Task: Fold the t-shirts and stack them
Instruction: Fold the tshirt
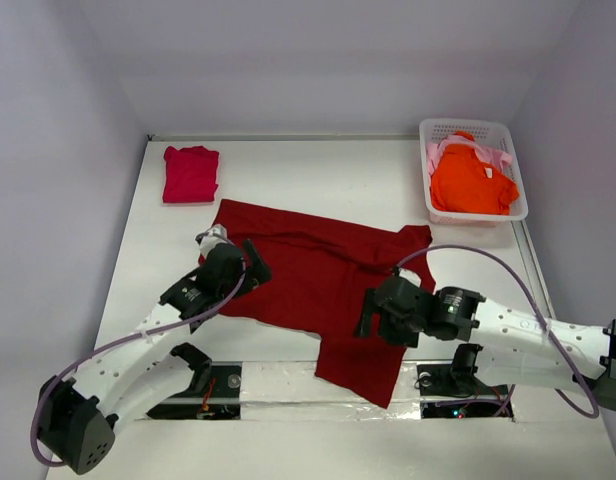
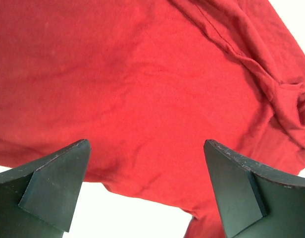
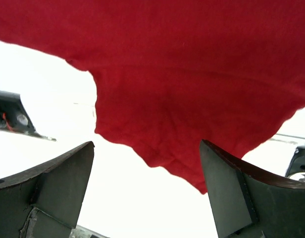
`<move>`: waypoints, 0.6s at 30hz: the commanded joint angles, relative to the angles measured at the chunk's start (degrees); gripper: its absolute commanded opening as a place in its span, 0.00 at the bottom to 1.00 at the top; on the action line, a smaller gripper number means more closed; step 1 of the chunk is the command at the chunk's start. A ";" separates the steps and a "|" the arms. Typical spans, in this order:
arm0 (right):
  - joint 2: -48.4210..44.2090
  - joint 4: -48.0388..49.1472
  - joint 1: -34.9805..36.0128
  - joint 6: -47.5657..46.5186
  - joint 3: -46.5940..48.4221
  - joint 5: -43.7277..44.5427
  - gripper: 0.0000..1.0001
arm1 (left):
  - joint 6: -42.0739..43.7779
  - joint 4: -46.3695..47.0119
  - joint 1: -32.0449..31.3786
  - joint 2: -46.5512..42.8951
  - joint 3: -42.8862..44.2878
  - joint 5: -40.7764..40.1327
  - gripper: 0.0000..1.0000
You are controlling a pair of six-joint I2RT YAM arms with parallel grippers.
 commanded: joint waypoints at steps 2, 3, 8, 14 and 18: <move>-0.54 -1.21 2.46 3.59 -0.04 0.40 0.92 | -8.78 -3.77 -0.58 -6.48 -2.82 -2.49 0.99; 0.07 -0.85 3.24 3.59 -0.04 0.22 0.92 | -11.14 -2.98 -0.58 -7.55 -3.79 -2.49 0.99; 6.31 1.60 6.05 3.24 0.92 -0.39 0.92 | -13.72 -2.97 -0.58 -9.67 -5.91 -4.42 0.99; 10.10 4.16 8.17 3.94 1.10 -1.45 0.93 | -12.58 -1.75 -0.58 -5.63 -5.03 -4.69 0.99; 12.03 4.43 10.18 4.73 0.84 -2.15 0.93 | -11.52 0.18 -0.58 -3.34 -5.21 -4.60 0.99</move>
